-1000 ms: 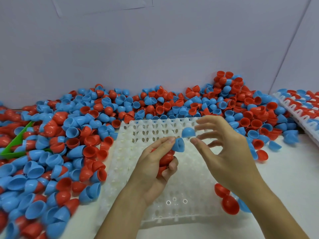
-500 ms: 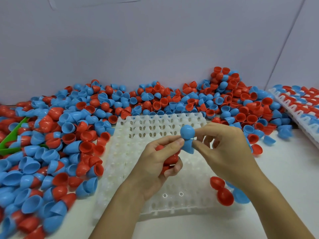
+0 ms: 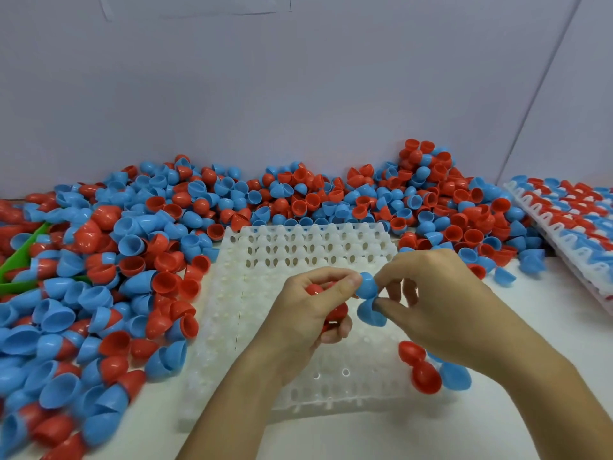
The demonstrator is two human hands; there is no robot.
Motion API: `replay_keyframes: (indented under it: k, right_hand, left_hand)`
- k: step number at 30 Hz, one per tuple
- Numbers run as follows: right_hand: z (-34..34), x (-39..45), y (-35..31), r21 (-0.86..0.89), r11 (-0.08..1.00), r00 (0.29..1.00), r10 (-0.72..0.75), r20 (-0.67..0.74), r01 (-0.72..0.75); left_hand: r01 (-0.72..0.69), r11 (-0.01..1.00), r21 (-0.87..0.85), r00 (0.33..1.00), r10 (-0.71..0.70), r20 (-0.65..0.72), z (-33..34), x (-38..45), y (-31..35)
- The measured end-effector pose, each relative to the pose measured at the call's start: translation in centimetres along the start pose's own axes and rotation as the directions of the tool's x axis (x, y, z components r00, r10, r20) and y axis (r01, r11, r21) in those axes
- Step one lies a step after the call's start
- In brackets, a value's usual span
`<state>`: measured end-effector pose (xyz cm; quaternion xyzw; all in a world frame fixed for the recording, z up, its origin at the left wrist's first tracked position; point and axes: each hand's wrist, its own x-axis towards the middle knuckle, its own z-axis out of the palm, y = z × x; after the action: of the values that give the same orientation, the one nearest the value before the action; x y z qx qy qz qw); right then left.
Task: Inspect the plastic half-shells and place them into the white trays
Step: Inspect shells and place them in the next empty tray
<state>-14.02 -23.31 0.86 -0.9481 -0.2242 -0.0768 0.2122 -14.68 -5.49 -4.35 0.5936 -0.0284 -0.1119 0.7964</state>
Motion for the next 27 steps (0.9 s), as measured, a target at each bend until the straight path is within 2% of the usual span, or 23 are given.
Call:
replay_keyframes:
  k: [5, 9, 12, 17, 20, 27]
  right_hand:
    - [0.0, -0.1, -0.6, 0.214, 0.977, 0.998, -0.005, -0.066, 0.019]
    - [0.1, -0.2, -0.8, 0.227, 0.974, 0.998, 0.013, -0.067, 0.002]
    - [-0.6, -0.2, -0.8, 0.135, 0.990, 0.999, 0.034, -0.020, -0.031]
    - [-1.6, -0.8, -1.0, -0.144, 0.987, 0.966, 0.106, 0.235, -0.073]
    - [-0.3, -1.3, -1.5, -0.203, 0.975, 0.918, 0.162, 0.361, -0.093]
    - [1.0, -1.6, -1.4, -0.336, 0.940, 0.847, 0.227, 0.481, -0.061]
  left_hand:
    - [-0.010, 0.994, -0.104, 0.996, 0.019, 0.084, -0.1, -0.2, 0.3]
    - [-0.008, 0.995, -0.096, 0.996, 0.017, 0.085, -0.2, -0.3, 0.4]
    - [-0.013, 0.996, -0.087, 1.000, 0.015, 0.019, -0.3, -0.2, 0.4]
    - [-0.029, 0.994, -0.106, 0.995, 0.018, -0.102, -0.8, 0.0, 0.6]
    - [-0.028, 0.994, -0.110, 0.993, 0.015, -0.120, -0.8, -0.1, 0.6]
    - [-0.023, 0.992, -0.121, 0.991, 0.007, -0.131, -0.9, -0.1, 0.7]
